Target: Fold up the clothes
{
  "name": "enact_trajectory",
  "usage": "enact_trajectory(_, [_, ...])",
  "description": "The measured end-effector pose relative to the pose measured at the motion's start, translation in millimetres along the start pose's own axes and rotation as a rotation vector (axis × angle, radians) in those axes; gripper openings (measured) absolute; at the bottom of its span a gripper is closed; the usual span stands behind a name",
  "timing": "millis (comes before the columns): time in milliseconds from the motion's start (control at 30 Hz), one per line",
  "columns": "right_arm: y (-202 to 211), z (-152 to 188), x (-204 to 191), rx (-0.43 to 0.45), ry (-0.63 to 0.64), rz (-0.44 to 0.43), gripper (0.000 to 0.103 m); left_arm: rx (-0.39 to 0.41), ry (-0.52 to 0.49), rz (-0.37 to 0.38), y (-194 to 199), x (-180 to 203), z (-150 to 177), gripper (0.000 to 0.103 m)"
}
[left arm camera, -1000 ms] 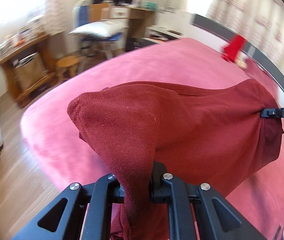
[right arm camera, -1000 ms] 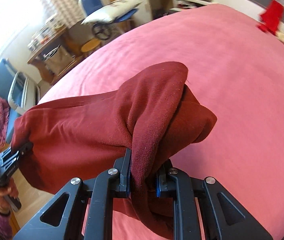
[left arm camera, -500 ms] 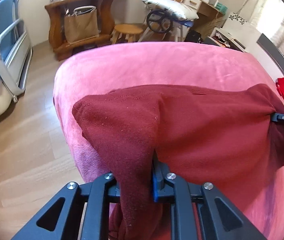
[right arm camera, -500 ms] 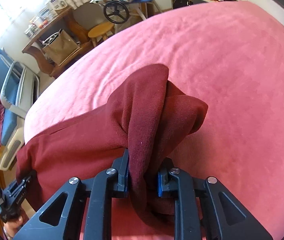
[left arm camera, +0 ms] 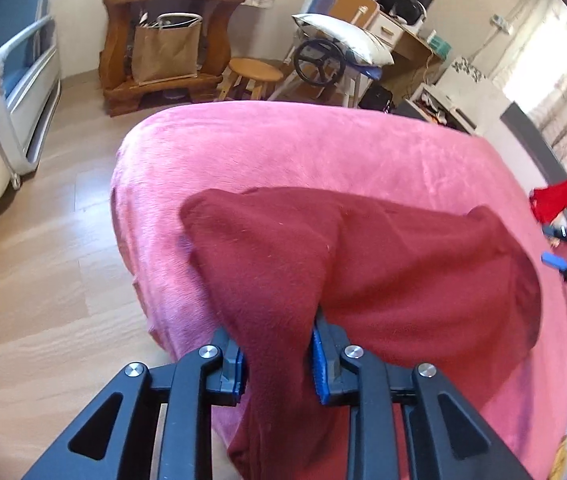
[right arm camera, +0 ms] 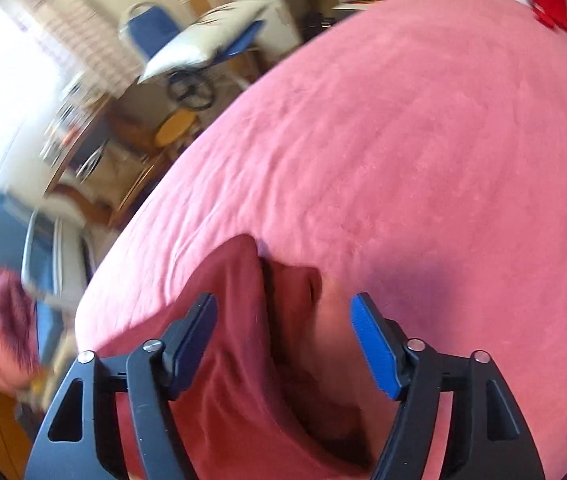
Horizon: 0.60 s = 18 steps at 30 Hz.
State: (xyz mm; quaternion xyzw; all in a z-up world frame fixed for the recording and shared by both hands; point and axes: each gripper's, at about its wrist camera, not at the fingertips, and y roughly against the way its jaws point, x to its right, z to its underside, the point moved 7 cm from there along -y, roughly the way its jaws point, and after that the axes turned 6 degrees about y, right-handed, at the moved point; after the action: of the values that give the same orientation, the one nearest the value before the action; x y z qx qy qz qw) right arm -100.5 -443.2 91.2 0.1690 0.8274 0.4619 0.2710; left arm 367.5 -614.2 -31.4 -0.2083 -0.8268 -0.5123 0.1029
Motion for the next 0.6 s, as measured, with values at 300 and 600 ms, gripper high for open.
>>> enact_trajectory(300, [-28.9,108.3,2.5,-0.185,0.182,-0.027,0.074,0.009,0.009,0.019,17.1,-20.5,66.8,0.026])
enact_trajectory(600, [-27.0,111.8,8.8,-0.241,0.094,-0.038,0.009,-0.046,-0.065,-0.071,-0.1,-0.9,84.0,0.022])
